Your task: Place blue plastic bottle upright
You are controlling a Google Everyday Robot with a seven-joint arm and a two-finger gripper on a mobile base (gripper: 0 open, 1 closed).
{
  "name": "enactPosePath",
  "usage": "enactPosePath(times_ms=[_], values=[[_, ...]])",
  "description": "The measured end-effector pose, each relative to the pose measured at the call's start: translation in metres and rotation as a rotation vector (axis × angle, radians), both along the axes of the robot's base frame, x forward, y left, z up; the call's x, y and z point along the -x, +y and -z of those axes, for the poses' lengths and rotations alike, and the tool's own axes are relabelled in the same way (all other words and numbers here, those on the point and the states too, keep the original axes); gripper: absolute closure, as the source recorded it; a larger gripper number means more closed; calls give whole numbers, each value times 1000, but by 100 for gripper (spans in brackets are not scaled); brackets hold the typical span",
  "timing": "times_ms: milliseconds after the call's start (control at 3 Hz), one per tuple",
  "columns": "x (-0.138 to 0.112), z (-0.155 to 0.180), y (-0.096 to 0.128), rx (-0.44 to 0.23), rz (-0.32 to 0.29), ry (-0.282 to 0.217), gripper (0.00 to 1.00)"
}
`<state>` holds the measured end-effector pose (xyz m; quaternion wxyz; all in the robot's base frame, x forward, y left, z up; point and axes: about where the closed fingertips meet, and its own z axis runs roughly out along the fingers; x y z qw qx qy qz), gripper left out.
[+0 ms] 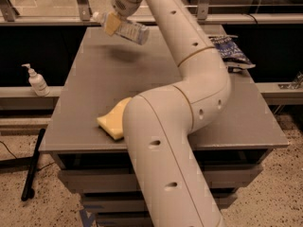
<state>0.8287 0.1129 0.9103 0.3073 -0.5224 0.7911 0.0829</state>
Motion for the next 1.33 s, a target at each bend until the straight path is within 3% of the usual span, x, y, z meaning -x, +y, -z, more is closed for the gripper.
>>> enactPosePath(times_ms=[667,1000,1333], values=[[5,-47,-77,-172,145,-15,100],[27,-88,-113,-252,201,-71,100],[66,-137,-140,-339,235,-150,100]])
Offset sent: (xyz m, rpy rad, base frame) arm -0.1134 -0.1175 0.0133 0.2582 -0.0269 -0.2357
